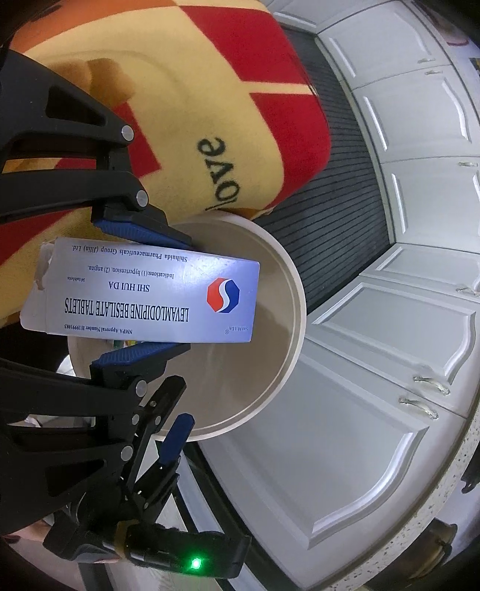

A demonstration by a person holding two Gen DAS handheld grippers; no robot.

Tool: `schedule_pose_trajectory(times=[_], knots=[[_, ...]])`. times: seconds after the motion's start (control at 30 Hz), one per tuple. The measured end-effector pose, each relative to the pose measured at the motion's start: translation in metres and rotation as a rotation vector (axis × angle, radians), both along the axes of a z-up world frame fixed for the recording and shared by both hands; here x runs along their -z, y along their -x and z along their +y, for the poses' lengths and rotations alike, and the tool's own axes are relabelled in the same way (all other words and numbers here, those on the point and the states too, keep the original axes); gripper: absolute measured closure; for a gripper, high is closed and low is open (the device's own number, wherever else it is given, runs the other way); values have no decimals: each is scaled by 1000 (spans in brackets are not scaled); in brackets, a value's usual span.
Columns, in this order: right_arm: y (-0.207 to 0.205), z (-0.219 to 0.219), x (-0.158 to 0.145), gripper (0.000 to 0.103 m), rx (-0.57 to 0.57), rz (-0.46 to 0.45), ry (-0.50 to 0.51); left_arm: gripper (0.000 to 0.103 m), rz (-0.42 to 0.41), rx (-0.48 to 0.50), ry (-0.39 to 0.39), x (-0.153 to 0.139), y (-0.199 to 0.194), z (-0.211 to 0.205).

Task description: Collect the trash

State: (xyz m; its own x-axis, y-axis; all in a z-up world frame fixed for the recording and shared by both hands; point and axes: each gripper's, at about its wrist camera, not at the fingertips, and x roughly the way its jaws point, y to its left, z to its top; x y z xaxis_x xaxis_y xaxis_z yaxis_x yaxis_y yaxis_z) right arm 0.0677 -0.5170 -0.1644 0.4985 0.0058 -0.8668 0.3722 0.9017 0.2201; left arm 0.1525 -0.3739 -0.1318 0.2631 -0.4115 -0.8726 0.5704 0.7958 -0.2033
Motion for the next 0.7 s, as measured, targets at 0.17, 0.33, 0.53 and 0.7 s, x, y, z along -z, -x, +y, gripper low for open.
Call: schedule_pose_trajectory(times=[0.17, 0.33, 0.53, 0.7], knots=[[0, 3, 3, 50, -9, 12, 8, 44, 0, 5, 32, -2, 0, 1], [2, 4, 0, 50, -10, 14, 17, 43, -24, -10, 32, -6, 1, 3], [7, 10, -6, 49, -19, 3, 35, 43, -64, -33, 18, -10, 7, 12], [13, 20, -12, 39, -26, -17, 50, 43, -126, -39, 4, -18, 20, 21]])
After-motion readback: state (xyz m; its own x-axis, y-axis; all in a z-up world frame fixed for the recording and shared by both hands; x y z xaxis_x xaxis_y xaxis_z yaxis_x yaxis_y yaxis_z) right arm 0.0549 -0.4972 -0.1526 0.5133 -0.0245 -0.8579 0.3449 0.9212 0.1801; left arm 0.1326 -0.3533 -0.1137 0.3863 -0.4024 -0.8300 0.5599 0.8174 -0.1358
